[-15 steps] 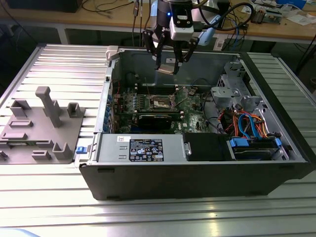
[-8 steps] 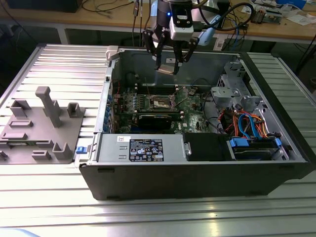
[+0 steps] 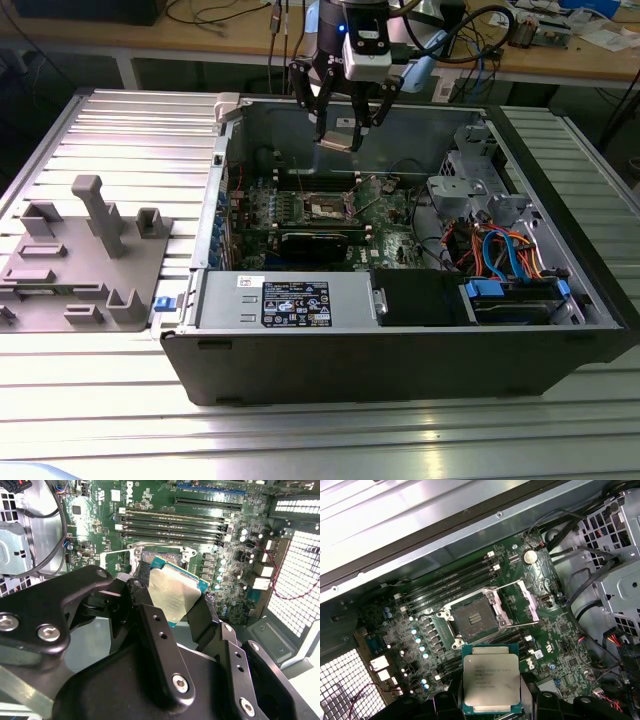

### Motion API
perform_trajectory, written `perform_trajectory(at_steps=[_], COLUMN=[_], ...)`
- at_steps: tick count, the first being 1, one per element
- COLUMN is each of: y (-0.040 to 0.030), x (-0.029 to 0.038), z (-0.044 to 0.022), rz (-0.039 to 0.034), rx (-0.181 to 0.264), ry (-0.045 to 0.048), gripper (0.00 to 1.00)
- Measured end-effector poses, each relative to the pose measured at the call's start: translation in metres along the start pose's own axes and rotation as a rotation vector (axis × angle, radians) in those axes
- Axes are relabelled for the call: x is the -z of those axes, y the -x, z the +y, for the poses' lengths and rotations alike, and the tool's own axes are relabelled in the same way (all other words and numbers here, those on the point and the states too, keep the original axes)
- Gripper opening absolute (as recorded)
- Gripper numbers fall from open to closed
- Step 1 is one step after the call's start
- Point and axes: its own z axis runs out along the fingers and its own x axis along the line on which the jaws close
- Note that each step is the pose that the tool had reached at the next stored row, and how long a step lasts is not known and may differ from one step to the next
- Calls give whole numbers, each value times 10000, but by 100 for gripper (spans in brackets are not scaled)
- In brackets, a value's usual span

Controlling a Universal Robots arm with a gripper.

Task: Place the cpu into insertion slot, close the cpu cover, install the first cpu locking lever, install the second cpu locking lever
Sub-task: 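Place the cpu into insertion slot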

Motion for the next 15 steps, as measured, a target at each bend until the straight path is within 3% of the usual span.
perform_trajectory(at_steps=[15], y=[0], x=[-2], z=[0], rz=[-40], rx=[-107], ry=[-114], gripper=[54])
